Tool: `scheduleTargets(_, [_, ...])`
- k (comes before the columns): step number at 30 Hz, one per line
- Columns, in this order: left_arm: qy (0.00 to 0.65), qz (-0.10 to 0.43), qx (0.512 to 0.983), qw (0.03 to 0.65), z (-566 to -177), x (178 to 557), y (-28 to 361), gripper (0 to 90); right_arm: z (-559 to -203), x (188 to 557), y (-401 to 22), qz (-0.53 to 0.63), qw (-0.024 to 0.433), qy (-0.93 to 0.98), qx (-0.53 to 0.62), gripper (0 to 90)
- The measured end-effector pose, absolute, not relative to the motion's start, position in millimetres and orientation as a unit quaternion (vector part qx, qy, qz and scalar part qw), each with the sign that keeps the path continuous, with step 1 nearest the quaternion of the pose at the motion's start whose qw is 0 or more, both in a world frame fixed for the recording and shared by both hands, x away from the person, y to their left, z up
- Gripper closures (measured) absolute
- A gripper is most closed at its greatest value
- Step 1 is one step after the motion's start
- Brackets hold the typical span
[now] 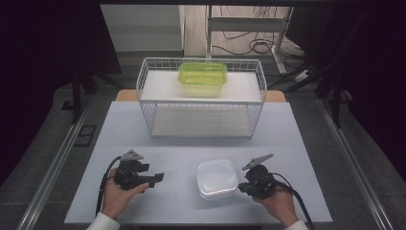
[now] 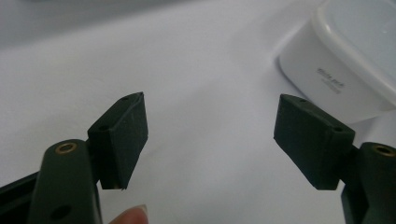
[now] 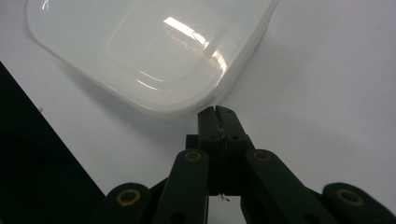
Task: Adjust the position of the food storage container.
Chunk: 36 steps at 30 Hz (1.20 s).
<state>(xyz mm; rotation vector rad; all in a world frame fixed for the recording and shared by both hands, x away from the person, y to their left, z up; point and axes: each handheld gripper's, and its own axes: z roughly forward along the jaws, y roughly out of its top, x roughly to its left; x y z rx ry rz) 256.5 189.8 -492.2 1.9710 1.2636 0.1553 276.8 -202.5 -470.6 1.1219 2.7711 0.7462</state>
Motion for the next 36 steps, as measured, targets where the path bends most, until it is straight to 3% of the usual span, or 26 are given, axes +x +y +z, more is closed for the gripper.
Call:
scheduleTargets(12, [0.500, 0.062, 0.771, 0.390, -492, 255, 193, 25.5, -477, 290, -158, 0.246, 0.025, 0.906, 0.345, 88.9])
scheduleTargets(36, [0.502, 0.061, 0.767, 0.394, -491, 254, 195, 25.3, -475, 304, -153, 0.280, 0.048, 0.887, 0.364, 88.9])
